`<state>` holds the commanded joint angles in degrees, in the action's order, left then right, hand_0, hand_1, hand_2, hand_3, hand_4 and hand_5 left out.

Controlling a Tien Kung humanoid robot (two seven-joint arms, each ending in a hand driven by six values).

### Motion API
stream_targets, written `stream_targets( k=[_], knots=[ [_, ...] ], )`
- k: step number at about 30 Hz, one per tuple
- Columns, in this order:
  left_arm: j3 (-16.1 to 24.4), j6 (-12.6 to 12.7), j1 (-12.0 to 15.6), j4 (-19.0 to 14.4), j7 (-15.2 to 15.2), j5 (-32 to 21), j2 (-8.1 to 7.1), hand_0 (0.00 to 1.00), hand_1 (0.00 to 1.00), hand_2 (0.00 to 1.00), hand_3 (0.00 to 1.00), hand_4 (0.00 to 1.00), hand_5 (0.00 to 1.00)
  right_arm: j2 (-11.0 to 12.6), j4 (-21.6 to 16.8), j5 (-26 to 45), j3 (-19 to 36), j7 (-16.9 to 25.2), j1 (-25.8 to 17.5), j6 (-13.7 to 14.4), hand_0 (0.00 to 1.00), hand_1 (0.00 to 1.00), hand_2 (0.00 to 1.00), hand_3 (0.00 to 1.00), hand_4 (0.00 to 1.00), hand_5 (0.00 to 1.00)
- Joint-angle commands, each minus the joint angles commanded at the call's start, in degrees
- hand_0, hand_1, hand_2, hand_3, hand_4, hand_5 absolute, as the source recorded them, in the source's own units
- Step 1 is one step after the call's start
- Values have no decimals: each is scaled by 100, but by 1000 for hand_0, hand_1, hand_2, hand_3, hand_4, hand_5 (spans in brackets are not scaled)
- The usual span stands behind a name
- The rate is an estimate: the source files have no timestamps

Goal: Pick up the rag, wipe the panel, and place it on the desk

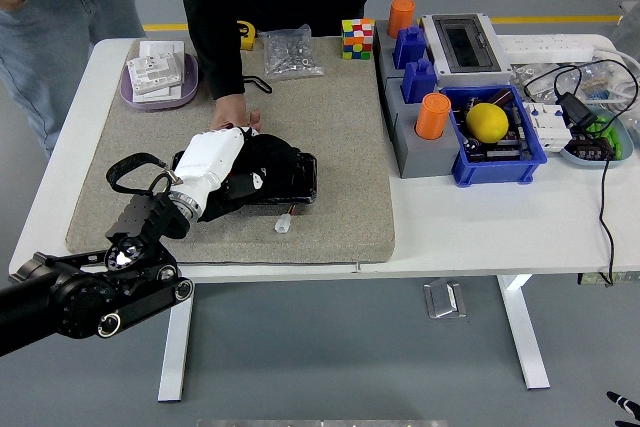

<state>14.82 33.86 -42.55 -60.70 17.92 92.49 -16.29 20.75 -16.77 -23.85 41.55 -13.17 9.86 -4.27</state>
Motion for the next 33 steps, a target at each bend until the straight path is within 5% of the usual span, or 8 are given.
stream_targets(
  k=[25, 33],
  knots=[
    [-582, -61, -417, 98, 149, -110, 505, 193, 88, 530, 510, 299, 2, 38, -2, -18, -98, -26, 47, -21, 769, 597, 708, 646, 998, 586],
    [-479, -56, -373, 138, 151, -78, 434, 193, 88, 531, 510, 299, 2, 36, 0, -16, -79, -29, 37, -18, 769, 597, 708, 646, 998, 586]
  ],
)
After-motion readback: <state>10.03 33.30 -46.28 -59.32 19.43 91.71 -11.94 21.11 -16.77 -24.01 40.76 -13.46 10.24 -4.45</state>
